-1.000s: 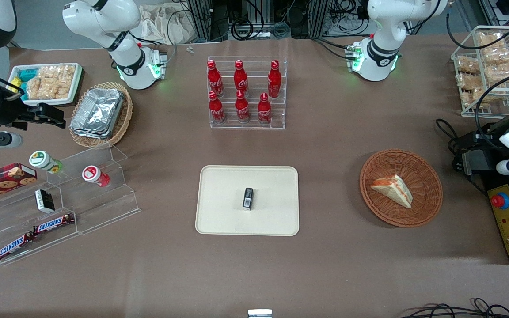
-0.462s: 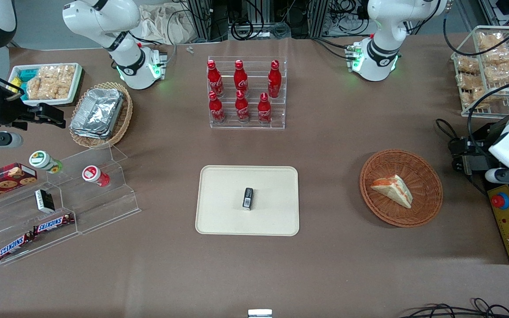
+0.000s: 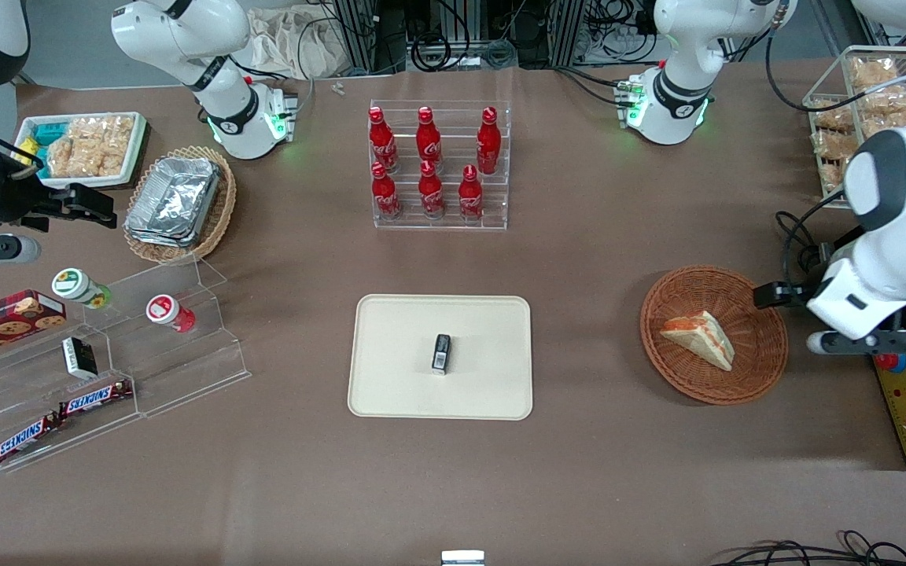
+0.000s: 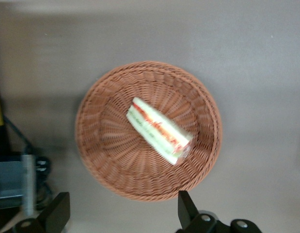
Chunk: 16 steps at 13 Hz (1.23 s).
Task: Place sandwich from basket to tray
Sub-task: 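Move the left gripper over the wicker basket toward the sandwich, then lower the open left gripper around the wrapped sandwich and close it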
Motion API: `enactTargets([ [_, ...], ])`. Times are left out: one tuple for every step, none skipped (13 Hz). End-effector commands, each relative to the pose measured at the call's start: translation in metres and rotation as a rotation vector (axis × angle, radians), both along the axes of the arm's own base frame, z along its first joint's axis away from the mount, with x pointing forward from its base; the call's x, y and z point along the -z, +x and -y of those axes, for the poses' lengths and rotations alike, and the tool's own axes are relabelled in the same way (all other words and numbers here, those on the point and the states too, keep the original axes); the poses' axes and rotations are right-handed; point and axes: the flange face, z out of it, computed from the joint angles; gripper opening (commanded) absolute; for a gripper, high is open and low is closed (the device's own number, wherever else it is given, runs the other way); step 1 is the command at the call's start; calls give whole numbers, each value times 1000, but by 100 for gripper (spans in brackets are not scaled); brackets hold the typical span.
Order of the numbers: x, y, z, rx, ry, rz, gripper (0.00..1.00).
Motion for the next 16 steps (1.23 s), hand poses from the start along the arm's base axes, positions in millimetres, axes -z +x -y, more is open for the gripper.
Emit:
enactTargets([
  [37,4,9,-113,8,-26,100],
  [46,4,9,-150,12,-38,100],
  [55,4,9,-190,14,-43,100],
  [63,4,9,-273,16,-47,100],
  [70,5,10,-335,20,-31,100],
  [77,1,9,-375,19,-20,100],
  [84,-3,5,-433,16,-26,100],
  [92,-6,4,-523,17,-23,100],
  [100,-7,4,-626,17,-1,100],
  [108,-9,3,-725,16,13,100],
  [115,-10,3,-785,18,12,100],
  [118,-9,4,-840,1,5,100],
  [121,-6,5,-896,-16,16,100],
  [123,-5,7,-945,-17,25,100],
  [125,-5,8,-964,-17,26,100],
  [135,-11,8,-977,-18,31,100],
])
